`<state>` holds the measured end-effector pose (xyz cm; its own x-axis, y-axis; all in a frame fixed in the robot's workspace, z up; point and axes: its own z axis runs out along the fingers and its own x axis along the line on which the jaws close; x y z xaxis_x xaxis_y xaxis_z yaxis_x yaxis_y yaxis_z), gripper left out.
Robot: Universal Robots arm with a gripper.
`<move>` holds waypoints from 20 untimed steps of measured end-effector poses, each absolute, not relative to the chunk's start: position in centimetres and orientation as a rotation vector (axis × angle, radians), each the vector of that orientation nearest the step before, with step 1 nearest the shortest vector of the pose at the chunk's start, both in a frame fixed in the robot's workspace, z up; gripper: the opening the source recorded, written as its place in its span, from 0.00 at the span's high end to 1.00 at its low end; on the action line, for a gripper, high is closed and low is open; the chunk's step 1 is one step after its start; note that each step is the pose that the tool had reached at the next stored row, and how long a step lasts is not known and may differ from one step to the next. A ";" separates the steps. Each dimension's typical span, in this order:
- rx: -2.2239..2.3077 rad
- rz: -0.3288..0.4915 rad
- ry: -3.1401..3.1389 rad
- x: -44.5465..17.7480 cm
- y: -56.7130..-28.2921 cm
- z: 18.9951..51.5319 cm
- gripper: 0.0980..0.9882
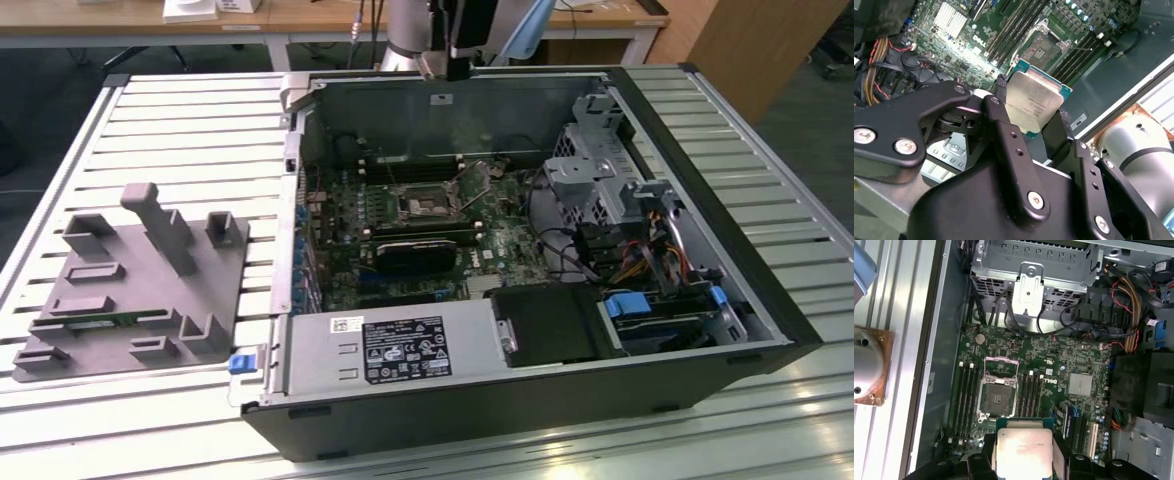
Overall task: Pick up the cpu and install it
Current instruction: 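Place the cpu into insertion slot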
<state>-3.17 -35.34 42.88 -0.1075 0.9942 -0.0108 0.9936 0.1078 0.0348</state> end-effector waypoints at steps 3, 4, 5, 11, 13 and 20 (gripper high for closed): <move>2.101 0.028 2.293 -3.2 -35.3 42.9 0.51; 2.108 0.028 2.286 -3.2 -35.3 42.9 0.51; 2.116 0.028 2.279 -3.2 -35.3 42.9 0.51; 2.163 0.027 2.234 -3.2 -35.3 42.8 0.51; 2.183 0.027 2.214 -3.2 -35.3 42.8 0.51; 2.236 0.025 2.160 -3.2 -35.3 42.7 0.51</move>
<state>-3.17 -35.29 42.72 0.0350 0.9993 -0.0112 0.9988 -0.0346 0.0347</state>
